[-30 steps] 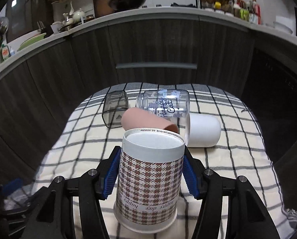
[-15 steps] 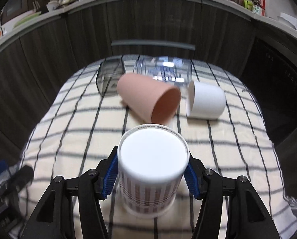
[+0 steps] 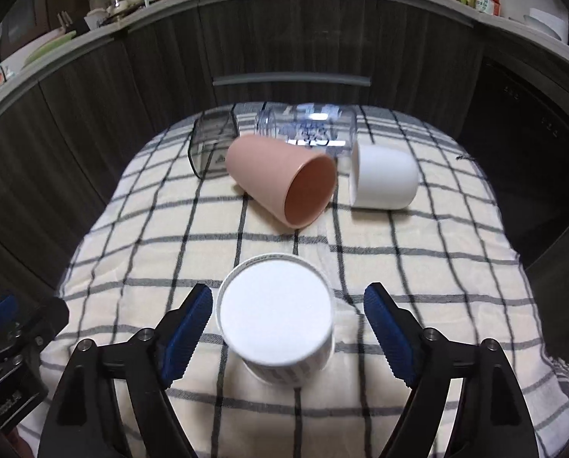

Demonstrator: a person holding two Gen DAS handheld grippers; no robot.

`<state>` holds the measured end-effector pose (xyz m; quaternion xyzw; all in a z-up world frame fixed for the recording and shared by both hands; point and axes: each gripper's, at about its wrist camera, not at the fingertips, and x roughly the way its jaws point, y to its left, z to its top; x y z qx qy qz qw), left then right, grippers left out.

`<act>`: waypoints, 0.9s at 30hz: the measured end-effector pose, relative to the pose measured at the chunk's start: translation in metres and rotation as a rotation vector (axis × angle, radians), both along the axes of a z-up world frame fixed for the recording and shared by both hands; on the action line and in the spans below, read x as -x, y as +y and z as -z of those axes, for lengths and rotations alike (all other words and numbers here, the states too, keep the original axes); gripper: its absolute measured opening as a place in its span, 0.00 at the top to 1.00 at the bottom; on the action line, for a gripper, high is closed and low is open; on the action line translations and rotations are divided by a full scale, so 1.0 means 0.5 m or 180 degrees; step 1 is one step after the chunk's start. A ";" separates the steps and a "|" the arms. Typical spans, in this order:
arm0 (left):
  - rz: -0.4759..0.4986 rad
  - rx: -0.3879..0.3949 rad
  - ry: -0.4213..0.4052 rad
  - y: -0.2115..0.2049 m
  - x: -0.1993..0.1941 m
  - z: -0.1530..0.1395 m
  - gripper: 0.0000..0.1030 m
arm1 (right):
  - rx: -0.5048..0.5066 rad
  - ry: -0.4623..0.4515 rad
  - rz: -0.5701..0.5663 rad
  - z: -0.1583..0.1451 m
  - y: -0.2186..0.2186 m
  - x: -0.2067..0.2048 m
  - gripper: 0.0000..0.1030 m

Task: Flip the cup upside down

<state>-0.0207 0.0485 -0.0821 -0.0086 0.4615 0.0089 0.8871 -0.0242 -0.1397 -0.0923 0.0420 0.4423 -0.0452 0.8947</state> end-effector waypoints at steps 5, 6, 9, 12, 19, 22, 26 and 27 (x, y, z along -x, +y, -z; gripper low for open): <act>0.0071 -0.0035 -0.0076 -0.012 0.027 -0.052 0.12 | -0.0001 -0.0083 0.0009 -0.082 -0.018 0.048 0.18; 0.0086 -0.0040 -0.0093 -0.016 0.035 -0.064 0.12 | 0.0017 -0.0093 0.0037 -0.104 -0.024 0.062 0.16; 0.0132 0.0008 -0.0161 -0.028 0.059 -0.097 0.12 | 0.0037 -0.0152 0.0075 -0.153 -0.037 0.099 0.13; 0.0151 0.0031 -0.0244 -0.040 0.083 -0.124 0.12 | 0.0109 -0.0197 0.0108 -0.185 -0.043 0.128 0.12; 0.0288 0.0012 -0.0258 -0.066 0.111 -0.164 0.12 | 0.0078 -0.0291 0.0163 -0.216 -0.055 0.181 0.10; 0.0296 -0.0010 -0.0273 -0.069 0.122 -0.168 0.10 | 0.0076 -0.0316 0.0218 -0.221 -0.064 0.188 0.10; 0.0286 -0.0025 -0.0265 -0.068 0.133 -0.171 0.08 | 0.0086 -0.0342 0.0222 -0.226 -0.065 0.196 0.10; 0.0291 -0.0031 -0.0269 -0.068 0.135 -0.172 0.08 | 0.0094 -0.0353 0.0217 -0.228 -0.064 0.199 0.10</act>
